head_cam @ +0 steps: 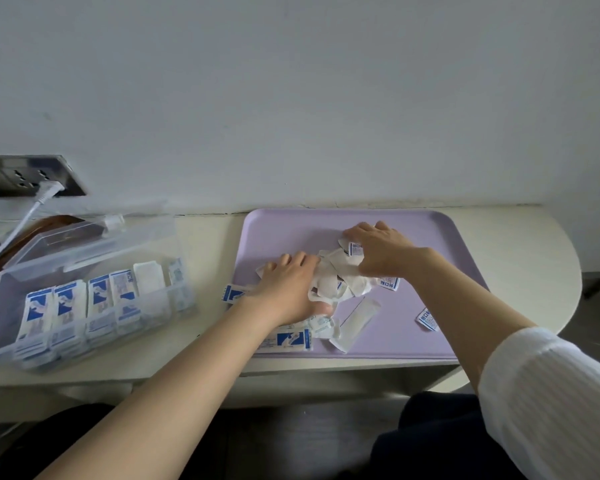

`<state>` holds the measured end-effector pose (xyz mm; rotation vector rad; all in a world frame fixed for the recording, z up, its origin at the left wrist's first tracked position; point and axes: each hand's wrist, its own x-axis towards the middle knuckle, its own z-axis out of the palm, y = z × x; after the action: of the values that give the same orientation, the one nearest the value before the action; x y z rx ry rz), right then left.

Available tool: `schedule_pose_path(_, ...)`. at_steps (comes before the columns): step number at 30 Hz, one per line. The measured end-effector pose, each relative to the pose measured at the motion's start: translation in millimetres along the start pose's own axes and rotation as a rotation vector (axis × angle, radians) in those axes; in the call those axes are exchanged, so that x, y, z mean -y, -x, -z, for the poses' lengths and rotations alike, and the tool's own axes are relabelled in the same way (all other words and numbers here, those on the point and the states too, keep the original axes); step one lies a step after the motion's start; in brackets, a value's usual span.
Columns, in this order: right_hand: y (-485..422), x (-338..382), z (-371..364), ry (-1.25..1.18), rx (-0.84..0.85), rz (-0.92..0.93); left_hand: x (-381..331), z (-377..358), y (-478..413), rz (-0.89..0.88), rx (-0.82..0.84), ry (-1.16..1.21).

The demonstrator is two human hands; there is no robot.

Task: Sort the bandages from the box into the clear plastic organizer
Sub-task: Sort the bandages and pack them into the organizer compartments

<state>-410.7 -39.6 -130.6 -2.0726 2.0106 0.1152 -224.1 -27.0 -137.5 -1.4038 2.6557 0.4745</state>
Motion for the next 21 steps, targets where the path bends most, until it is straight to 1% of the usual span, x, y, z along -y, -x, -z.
schedule_pose_path(4,6.3,-3.1,3.7,0.028,-0.005,-0.003,-6.1,5.9,-8.3,0.066,0.036,-0.060)
schedule_pose_path(7,12.1,-7.5,3.1,0.048,0.004,-0.041,-13.0,11.4,-11.5,0.130,0.099,-0.059)
schedule_pose_path(10,18.9,-11.6,2.4,0.050,0.020,-0.076,-18.8,16.0,-11.6,0.172,0.127,-0.036)
schedule_pose_path(16,29.8,-20.7,3.0,-0.073,0.067,-0.151,-26.2,16.3,-12.3,0.232,0.148,0.040)
schedule_pose_path(18,31.6,-21.3,1.8,-0.096,0.045,-0.164,-27.8,16.4,-11.3,0.258,0.157,0.065)
schedule_pose_path(21,34.4,-19.2,2.9,-0.167,-0.035,-0.192,-27.3,13.8,-12.7,0.283,0.149,0.108)
